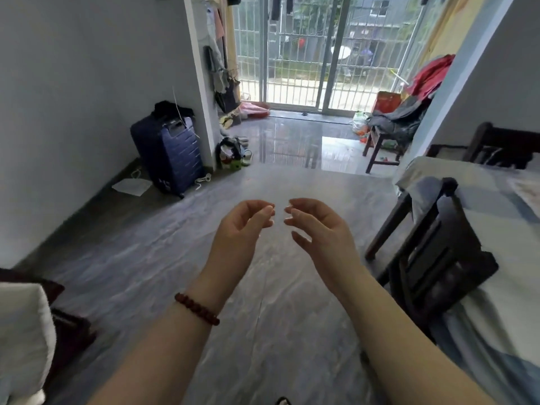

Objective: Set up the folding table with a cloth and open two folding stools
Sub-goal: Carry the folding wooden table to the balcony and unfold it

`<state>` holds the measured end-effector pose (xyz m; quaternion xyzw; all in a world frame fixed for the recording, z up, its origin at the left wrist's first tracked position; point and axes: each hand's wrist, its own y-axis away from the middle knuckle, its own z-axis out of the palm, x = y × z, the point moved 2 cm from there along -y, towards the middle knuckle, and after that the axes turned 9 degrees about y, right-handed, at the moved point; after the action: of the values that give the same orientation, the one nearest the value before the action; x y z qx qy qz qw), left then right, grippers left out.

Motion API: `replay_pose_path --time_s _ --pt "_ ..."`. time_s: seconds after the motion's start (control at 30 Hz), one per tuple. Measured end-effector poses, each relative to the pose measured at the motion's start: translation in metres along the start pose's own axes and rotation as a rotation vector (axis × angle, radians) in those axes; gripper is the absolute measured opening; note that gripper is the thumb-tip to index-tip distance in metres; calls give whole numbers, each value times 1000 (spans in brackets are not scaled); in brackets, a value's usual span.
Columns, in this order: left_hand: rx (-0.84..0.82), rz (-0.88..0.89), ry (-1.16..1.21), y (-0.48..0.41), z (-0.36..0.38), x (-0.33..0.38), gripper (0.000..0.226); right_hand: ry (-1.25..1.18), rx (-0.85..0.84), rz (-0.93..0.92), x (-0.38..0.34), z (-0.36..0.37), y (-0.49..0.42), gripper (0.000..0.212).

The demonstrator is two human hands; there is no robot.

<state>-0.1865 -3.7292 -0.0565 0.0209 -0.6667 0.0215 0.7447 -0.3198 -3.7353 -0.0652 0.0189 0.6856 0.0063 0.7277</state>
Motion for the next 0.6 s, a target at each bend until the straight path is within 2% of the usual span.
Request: replay_pose_path --time_s 0.4,0.6 --pt "-127 -20 14 -185 65 -23 11 -11 121 58 3 -47 -173 13" --pt "-169 -14 50 -310 77 -29 11 1 188 58 3 -50 -287 14"
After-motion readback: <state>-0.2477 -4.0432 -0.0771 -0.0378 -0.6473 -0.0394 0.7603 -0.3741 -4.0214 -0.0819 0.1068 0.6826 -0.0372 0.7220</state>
